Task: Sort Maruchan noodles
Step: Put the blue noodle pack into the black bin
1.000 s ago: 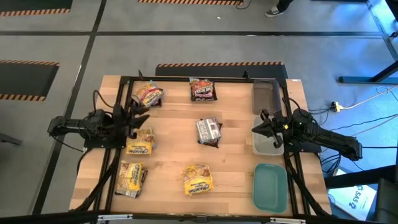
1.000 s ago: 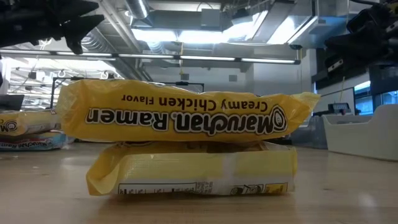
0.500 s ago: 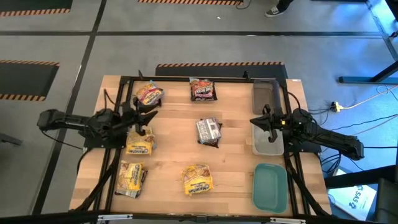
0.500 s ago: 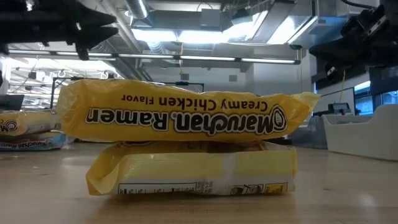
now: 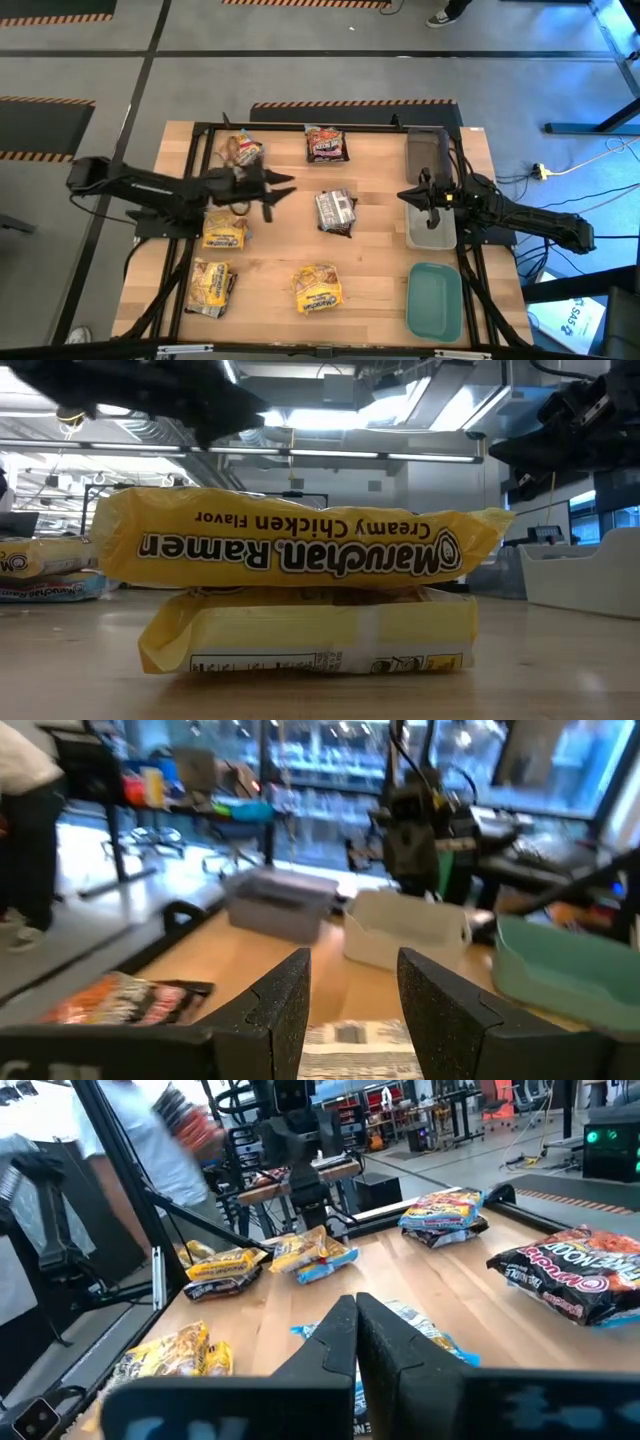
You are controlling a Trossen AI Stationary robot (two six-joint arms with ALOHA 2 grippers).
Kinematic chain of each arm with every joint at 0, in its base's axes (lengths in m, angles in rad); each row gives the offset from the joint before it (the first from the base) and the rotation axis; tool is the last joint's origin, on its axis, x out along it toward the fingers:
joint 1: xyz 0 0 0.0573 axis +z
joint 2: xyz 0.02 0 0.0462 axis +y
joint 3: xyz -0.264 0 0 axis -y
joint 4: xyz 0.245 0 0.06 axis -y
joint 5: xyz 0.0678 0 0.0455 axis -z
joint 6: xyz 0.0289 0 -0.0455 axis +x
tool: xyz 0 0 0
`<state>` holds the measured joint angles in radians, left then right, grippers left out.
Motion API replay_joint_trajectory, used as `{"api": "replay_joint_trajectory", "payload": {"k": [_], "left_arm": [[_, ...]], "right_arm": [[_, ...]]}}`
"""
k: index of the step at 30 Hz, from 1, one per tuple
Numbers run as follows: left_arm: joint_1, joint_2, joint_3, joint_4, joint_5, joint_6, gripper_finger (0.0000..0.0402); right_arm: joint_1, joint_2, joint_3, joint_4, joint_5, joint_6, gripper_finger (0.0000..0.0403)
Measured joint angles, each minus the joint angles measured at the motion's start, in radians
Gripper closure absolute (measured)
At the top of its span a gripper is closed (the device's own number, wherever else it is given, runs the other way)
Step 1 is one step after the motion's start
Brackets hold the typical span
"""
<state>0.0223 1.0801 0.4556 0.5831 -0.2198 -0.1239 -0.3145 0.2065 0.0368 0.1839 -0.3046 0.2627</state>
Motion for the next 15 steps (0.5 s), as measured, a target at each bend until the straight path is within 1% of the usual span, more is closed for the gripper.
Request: {"api": "replay_joint_trajectory", "payload": {"k": [7, 12, 15], "left_arm": [[-0.006, 0.264, 0.184, -0.101, 0.086, 0.000, 0.0256], [-0.006, 0.400, 0.267, -0.103, 0.153, 0.003, 0.0256], [-0.005, 0.457, 0.299, -0.105, 0.160, 0.003, 0.0256]], "right_arm": [[0.000, 0.001, 0.000, -0.001, -0.001, -0.008, 0.0402], [0.000, 0.001, 0.000, -0.001, 0.000, 0.002, 0.0402], [0.000, 0.001, 0.000, -0.001, 0.013, 0.010, 0.0393]]}}
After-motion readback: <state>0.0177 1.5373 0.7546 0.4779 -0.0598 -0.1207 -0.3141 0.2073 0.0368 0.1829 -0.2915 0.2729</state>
